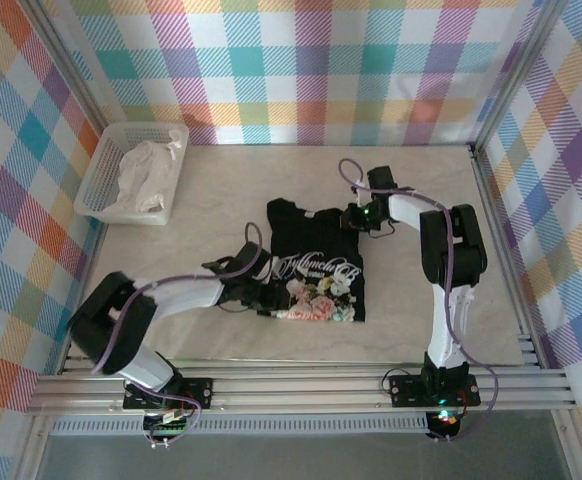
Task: Fold the inside-out t-shirt
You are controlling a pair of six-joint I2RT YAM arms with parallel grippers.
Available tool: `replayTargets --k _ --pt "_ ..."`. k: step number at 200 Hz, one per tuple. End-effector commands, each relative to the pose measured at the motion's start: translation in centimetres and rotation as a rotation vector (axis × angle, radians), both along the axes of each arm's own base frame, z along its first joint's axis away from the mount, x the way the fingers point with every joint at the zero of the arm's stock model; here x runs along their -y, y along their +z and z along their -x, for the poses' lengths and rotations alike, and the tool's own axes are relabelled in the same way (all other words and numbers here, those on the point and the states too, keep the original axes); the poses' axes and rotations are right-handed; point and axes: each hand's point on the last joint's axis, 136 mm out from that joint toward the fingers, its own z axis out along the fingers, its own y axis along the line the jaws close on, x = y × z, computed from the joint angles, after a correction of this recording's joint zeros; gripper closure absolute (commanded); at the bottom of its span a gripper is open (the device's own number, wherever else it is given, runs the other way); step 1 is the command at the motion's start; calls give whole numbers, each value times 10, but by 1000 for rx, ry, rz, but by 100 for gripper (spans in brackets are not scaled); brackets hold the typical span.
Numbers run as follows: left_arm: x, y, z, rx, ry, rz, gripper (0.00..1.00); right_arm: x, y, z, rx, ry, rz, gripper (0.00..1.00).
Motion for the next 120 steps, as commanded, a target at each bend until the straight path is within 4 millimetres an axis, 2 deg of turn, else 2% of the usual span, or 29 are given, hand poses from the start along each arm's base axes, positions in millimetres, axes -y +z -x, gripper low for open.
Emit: replayTargets --k 1,18,30,41,69,82,94,120 --pt "-5 50 -3 91 51 86 54 -14 18 23 50 104 -25 82" --pt "-19 85 -39 199 136 114 49 -6 26 25 78 100 11 82" --pt "-29 93 -68 208 205 121 45 -5 32 22 100 103 21 82" --pt "-36 93 -94 212 251 103 43 -6 35 20 107 106 20 82" --pt "-49 74 -149 214 323 4 33 -6 30 15 100 99 29 83" --pt "-48 64 -169 215 326 -28 31 -7 28 14 94 97 28 83" --pt "-44 48 -175 166 301 -64 30 -7 27 12 91 91 26 83" --pt "-32 29 -193 128 274 -66 29 -7 26 11 93 84 23 83"
